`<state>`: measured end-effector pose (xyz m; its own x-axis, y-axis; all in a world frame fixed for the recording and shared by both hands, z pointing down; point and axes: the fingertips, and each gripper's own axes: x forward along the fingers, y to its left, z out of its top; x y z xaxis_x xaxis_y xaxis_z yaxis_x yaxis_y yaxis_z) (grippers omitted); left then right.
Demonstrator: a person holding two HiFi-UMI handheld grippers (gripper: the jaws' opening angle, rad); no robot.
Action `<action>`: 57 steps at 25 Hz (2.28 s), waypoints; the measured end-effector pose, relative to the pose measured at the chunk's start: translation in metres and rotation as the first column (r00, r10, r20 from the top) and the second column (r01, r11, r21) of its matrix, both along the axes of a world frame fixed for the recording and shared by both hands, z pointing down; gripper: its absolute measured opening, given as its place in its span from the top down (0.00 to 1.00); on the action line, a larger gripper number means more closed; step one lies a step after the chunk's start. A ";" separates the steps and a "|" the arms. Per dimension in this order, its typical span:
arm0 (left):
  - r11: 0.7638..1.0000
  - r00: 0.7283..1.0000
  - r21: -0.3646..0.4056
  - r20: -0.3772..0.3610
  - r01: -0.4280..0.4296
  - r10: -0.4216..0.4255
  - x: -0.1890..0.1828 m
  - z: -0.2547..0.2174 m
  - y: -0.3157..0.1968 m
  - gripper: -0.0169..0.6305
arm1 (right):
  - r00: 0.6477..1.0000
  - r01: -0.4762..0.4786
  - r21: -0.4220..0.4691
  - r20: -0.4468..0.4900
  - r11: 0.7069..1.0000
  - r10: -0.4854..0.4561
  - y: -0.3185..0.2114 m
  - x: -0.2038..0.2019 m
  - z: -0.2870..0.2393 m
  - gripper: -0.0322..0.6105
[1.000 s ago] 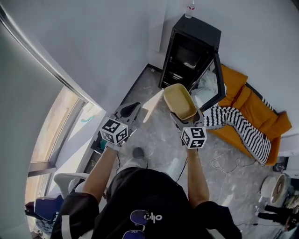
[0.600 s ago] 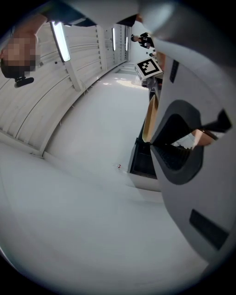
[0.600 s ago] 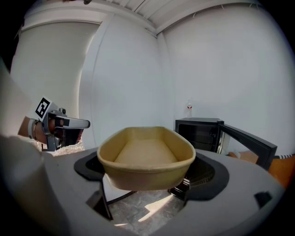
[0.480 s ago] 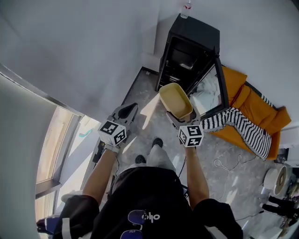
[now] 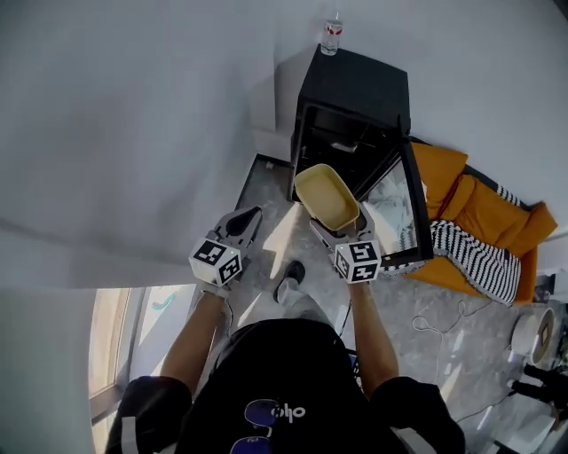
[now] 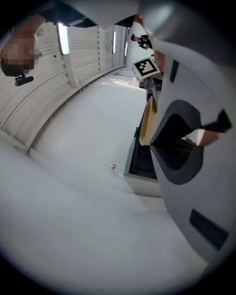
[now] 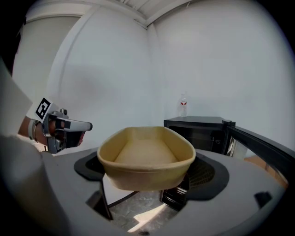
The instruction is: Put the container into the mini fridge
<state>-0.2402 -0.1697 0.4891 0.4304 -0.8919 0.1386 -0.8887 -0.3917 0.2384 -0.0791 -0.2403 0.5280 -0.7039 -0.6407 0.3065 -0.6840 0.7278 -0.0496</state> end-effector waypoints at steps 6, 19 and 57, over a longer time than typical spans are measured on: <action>0.999 0.999 -0.013 0.004 -0.048 0.048 0.010 -0.002 -0.093 0.97 | 0.999 -0.036 -0.021 0.013 0.999 0.036 -0.079 0.005 0.003 0.13; 0.986 0.987 -0.058 0.010 -0.158 0.159 0.051 0.013 -0.175 0.97 | 0.993 -0.116 -0.071 0.029 0.991 0.118 -0.139 0.036 0.022 0.13; 0.939 0.941 -0.078 -0.075 -0.336 0.330 0.074 0.065 -0.307 0.97 | 0.953 -0.298 -0.064 -0.077 0.952 0.293 -0.254 0.041 0.092 0.13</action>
